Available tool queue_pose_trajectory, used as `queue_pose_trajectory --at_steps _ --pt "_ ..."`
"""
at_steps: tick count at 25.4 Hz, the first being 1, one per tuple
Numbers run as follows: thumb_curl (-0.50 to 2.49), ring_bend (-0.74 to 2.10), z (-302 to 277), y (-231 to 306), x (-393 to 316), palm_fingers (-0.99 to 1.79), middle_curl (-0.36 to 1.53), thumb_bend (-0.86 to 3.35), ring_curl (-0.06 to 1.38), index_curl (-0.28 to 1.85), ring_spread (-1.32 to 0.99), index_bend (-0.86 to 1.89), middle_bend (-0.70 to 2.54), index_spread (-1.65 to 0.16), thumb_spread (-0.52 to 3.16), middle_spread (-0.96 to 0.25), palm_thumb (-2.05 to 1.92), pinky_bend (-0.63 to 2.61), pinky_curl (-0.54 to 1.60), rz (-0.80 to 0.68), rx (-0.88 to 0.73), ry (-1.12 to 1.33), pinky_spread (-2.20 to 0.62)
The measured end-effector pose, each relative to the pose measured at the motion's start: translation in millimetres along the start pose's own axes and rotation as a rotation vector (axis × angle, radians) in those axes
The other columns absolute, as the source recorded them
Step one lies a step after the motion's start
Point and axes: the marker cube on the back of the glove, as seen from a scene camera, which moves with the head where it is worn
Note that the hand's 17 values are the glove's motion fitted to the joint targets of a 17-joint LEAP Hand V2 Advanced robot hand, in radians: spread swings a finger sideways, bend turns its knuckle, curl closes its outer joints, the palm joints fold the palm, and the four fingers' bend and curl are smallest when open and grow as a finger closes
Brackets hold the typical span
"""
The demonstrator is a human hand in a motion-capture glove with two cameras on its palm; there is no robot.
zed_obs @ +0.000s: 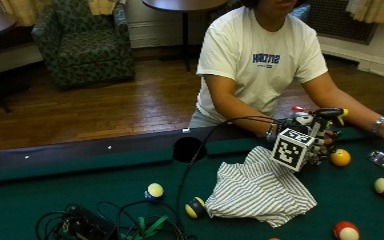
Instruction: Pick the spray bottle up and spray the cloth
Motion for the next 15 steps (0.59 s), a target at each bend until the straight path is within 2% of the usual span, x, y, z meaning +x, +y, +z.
queue_pose_trajectory --at_steps 7,15 --pt "0.56 0.44 -35.9 44.5 -4.9 0.64 0.44 -0.08 0.4 0.48 -0.12 0.08 0.31 -0.36 0.87 -0.16 0.53 0.32 0.38 0.012 0.064 0.287 0.11" --pt "0.48 0.38 -86.7 101.4 -52.6 0.61 0.4 -0.05 0.35 0.38 -0.09 0.1 0.24 -0.38 0.92 -0.13 0.44 0.35 0.37 -0.021 0.18 0.679 0.18"
